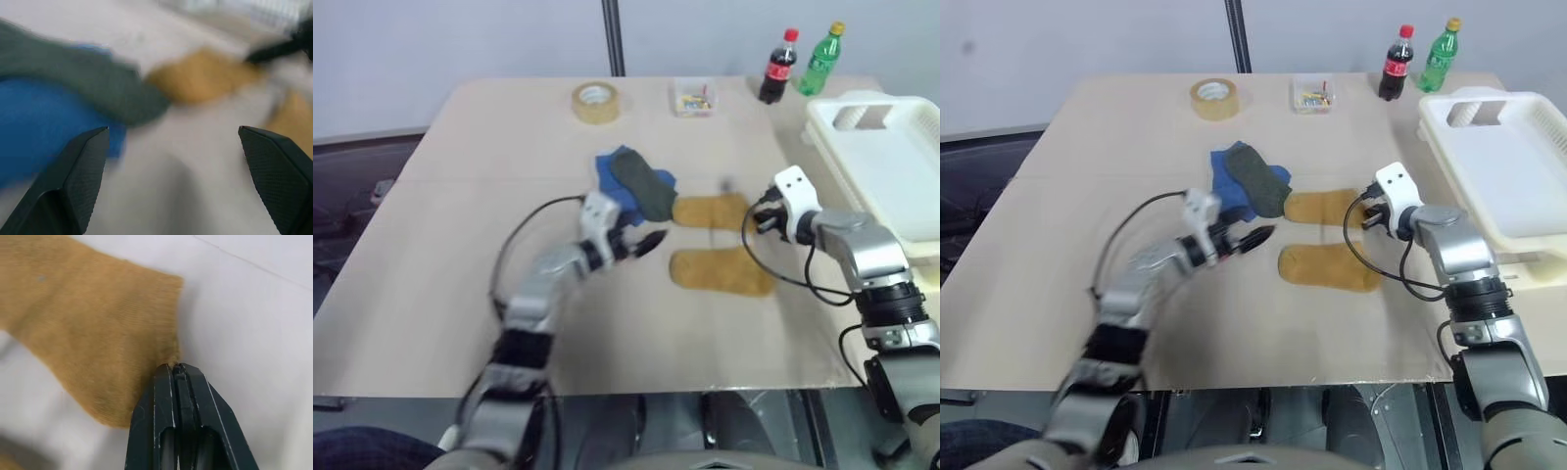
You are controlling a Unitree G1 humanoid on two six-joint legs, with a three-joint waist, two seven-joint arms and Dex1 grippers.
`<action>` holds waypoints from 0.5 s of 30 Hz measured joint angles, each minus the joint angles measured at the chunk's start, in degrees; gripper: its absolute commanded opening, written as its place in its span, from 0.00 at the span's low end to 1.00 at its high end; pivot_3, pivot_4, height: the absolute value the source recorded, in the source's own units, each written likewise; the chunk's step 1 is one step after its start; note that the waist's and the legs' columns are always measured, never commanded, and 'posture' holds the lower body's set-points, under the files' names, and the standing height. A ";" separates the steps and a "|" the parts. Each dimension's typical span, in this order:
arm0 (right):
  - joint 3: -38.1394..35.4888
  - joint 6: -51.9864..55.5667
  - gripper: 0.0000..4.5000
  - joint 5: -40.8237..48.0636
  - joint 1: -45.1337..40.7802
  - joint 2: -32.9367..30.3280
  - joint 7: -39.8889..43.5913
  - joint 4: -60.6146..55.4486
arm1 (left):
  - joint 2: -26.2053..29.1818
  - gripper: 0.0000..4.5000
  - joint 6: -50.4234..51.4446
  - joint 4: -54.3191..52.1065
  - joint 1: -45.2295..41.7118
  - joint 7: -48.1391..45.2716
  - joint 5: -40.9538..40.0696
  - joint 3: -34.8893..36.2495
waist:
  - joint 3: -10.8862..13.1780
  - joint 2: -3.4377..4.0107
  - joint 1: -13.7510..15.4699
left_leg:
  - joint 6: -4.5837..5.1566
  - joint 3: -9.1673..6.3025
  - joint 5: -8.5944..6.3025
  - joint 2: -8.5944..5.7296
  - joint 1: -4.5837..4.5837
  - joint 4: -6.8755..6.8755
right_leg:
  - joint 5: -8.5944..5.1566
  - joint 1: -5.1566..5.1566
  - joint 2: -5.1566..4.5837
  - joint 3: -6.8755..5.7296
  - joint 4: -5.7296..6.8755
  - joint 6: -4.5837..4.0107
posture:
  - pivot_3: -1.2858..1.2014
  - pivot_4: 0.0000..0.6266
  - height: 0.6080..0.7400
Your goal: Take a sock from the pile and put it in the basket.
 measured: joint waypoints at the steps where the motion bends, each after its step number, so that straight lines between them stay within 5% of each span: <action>1: 0.03 -0.15 0.02 -0.11 0.02 0.12 -0.12 -0.09 | -1.81 1.00 2.23 1.79 -2.30 1.00 -0.53 0.24 | -0.01 0.01 -0.17 | 0.01 -0.01 -0.01 -0.01 -0.15 0.11 | 0.00 -0.11 0.00 0.00 0.04 0.01 | 0.52 0.24 0.99; 8: 0.34 -0.44 0.02 -0.73 0.44 0.64 -1.36 -1.54 | -7.12 1.00 17.86 9.01 -8.83 7.04 -5.15 4.78 | -0.01 0.00 -0.79 | 0.00 -0.04 0.00 -0.02 -0.27 0.23 | 0.00 -0.26 0.00 -0.01 0.22 0.01 | 0.52 0.24 0.99; 15: 0.44 0.68 0.02 -0.84 2.03 1.00 -2.59 -4.33 | -4.48 1.00 32.87 -0.35 -6.22 12.09 -12.39 12.08 | -0.01 0.00 -1.34 | -0.02 -0.03 0.00 0.01 -0.25 0.23 | 0.00 -0.32 0.00 0.08 0.30 0.01 | 0.52 0.24 0.99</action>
